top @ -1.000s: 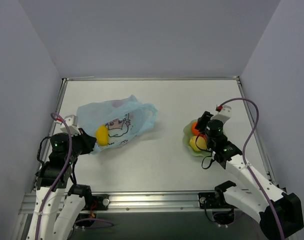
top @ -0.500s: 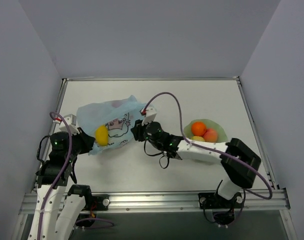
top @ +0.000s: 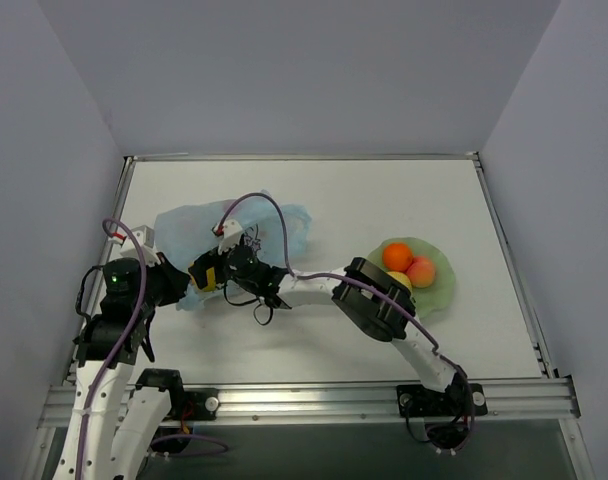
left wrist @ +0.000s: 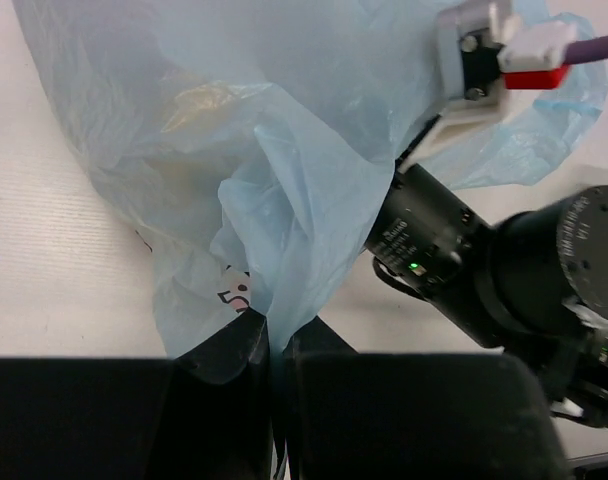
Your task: Take the fake fruits out of the plastic bag
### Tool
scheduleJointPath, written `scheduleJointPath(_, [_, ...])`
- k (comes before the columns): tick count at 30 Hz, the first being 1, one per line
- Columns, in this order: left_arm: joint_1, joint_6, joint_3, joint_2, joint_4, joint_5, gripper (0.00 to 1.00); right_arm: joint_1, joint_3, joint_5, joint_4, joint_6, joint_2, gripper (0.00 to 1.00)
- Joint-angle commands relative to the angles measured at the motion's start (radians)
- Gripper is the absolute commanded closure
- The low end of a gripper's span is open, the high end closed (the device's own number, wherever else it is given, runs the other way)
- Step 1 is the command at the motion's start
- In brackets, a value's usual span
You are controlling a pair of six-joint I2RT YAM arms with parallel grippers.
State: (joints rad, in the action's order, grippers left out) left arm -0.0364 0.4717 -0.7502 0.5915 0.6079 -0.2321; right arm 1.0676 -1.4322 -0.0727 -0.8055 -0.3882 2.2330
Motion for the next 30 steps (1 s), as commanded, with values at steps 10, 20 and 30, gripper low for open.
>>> scheduleJointPath(10, [0.009, -0.007, -0.04, 0.005, -0.028, -0.027, 0.98, 0.002, -0.339, -0.004, 0.141, 0.009, 0.252, 0.04])
scheduleJointPath(20, [0.007, -0.005, -0.04, 0.001, -0.031, -0.029, 0.98, 0.011, -0.191, -0.101, 0.022, 0.041, 0.125, 0.69])
scheduleJointPath(30, [0.009, -0.002, -0.038, -0.009, -0.031, -0.024, 0.98, 0.043, 0.217, -0.121, -0.132, 0.04, -0.269, 0.7])
